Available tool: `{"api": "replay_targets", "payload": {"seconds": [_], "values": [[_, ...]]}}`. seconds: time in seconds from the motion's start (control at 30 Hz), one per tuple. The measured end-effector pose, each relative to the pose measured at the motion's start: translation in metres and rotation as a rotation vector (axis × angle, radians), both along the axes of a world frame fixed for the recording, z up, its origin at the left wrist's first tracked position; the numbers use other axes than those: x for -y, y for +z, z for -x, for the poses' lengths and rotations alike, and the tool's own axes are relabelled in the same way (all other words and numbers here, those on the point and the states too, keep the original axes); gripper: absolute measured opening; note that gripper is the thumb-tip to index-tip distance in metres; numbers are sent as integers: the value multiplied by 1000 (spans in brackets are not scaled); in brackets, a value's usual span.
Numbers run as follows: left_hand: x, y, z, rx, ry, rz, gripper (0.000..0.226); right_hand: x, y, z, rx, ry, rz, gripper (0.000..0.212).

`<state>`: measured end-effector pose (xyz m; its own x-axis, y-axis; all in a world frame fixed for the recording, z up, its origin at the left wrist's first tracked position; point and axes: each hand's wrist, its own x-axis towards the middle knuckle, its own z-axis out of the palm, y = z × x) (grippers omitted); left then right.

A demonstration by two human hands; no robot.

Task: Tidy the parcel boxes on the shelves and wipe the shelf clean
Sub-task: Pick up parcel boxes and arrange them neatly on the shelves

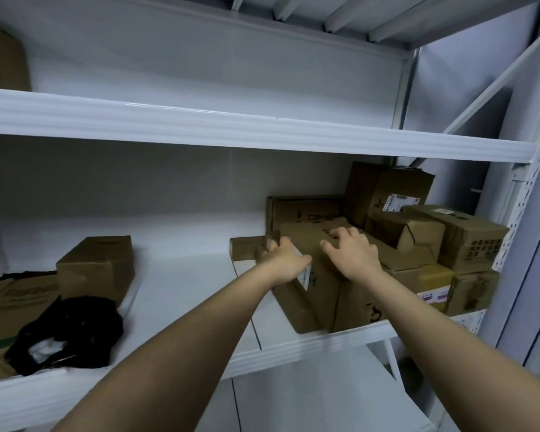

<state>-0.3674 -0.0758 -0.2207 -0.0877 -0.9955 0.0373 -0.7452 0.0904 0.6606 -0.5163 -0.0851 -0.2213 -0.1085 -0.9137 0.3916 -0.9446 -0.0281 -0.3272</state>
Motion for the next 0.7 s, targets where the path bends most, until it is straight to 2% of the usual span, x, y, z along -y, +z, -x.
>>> {"api": "replay_targets", "payload": {"seconds": [0.2,0.3,0.43,0.7], "values": [[31,-27,63,-230,48,-203,81,39,-13,77,-24,-4,-98,57],[46,-43,79,-410,98,-264,81,55,-20,104,-47,-17,-160,61],[58,-61,91,-532,178,-333,83,67,-28,136,-56,-46,-202,62],[63,-79,97,-889,244,-441,96,84,-37,165,194,-114,-229,59]]}}
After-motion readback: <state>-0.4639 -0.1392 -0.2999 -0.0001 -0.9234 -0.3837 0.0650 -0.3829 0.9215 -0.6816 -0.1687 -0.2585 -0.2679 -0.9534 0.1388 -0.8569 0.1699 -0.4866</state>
